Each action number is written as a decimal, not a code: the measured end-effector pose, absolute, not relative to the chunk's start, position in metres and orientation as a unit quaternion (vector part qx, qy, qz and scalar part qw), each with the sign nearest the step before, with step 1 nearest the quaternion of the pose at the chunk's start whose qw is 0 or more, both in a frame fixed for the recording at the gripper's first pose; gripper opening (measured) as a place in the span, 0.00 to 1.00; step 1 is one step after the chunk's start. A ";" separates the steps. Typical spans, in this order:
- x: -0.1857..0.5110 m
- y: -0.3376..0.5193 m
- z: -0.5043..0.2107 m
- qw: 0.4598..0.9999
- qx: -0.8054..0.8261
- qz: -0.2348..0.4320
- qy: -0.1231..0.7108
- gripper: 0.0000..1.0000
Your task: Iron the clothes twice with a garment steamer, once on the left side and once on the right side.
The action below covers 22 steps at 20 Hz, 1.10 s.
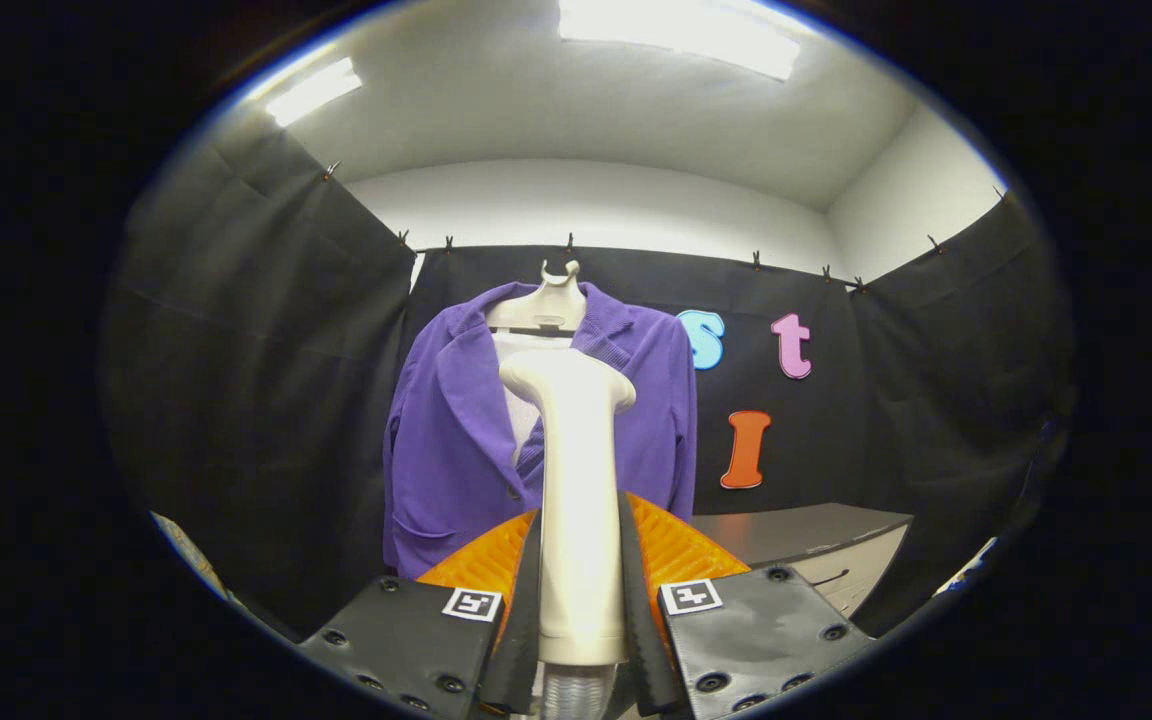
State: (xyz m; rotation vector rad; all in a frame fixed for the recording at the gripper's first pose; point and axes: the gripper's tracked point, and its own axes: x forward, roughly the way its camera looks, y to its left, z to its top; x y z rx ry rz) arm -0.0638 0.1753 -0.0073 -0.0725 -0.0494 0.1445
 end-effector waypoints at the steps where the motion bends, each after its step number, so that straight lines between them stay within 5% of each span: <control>1: -0.068 0.163 -0.003 0.996 -0.040 0.069 -0.029 0.44; 22: -0.137 0.001 0.000 0.998 -0.034 0.045 -0.032 0.44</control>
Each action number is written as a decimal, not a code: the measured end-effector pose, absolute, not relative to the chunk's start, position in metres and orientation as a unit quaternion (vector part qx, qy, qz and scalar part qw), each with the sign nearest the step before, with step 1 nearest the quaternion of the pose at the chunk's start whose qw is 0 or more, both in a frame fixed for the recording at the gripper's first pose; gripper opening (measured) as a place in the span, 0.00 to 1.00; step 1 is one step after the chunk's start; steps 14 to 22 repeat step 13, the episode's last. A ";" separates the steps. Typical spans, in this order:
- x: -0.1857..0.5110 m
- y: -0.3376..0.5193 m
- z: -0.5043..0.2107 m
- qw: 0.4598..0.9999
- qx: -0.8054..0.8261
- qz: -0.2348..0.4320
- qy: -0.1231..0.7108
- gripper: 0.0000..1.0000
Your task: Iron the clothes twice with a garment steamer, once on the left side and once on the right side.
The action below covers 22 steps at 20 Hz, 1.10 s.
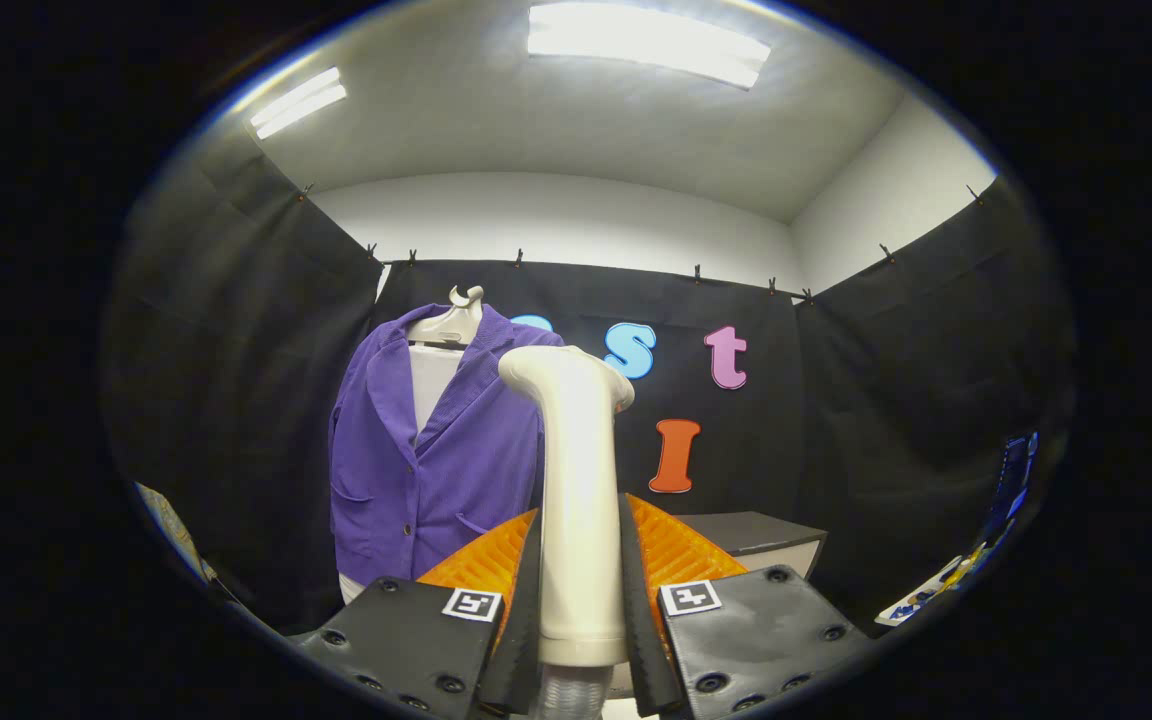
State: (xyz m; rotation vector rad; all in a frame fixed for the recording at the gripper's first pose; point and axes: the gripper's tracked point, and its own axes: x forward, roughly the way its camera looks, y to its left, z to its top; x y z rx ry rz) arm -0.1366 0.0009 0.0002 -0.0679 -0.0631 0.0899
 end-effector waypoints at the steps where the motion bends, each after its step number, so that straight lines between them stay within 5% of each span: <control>1: -0.137 -0.002 0.000 0.998 -0.033 0.044 -0.031 0.44; 22: -0.137 -0.012 -0.006 0.998 -0.036 0.041 -0.027 0.44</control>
